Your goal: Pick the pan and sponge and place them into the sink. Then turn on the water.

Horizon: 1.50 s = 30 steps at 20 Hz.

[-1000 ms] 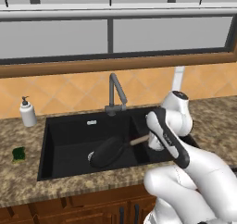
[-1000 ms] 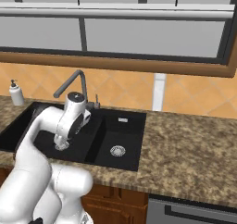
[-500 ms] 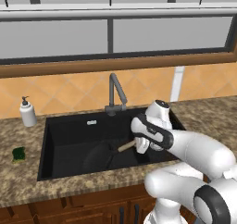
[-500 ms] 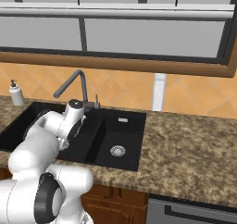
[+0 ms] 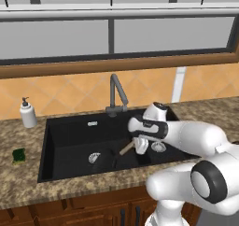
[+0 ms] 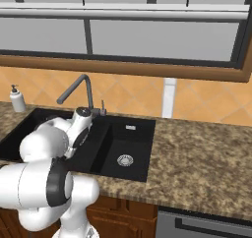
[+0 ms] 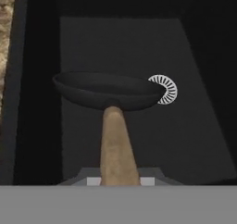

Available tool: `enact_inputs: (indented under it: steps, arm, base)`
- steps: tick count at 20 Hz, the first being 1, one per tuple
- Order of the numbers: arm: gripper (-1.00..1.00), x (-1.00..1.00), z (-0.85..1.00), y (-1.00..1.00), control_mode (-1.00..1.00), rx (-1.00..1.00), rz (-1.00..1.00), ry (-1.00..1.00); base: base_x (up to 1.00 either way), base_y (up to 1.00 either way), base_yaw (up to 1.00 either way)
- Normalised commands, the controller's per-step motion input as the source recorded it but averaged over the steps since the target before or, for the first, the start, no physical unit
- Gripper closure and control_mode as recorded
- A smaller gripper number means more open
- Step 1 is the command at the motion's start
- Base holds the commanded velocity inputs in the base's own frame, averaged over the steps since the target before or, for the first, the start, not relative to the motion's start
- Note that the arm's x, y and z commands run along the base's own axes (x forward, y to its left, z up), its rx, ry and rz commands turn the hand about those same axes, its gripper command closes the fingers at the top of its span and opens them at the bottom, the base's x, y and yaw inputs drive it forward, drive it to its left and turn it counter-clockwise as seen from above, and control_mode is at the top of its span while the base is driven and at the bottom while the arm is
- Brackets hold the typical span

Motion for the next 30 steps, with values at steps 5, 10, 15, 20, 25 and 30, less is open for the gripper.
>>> enact_inputs:
  steps: [5,10,15,20,25,30]
  arm:
    - [1.00,0.11,-0.29,0.21,-1.00,0.00,0.00,-0.12]
    - [1.00,0.00,-0.24,0.13,-1.00,0.00,0.02,-0.16]
    - [1.00,0.05,-0.53,0.24,-1.00,0.00,0.02,-0.17]
    - [1.00,-0.02,-0.17,0.14,-1.00,0.11,0.09,-0.16]
    - [1.00,-0.13,-0.39,0.03,-1.00,0.16,0.11,-0.08]
    - [1.00,0.13,-0.70,0.31,-1.00,0.00,0.03,0.00]
  base:
    - [0.00,0.00,0.00]
    - [0.00,0.00,0.00]
    - [0.00,0.00,0.00]
    - [0.00,0.00,0.00]
    - [0.00,0.00,0.00]
    - [0.00,0.00,0.00]
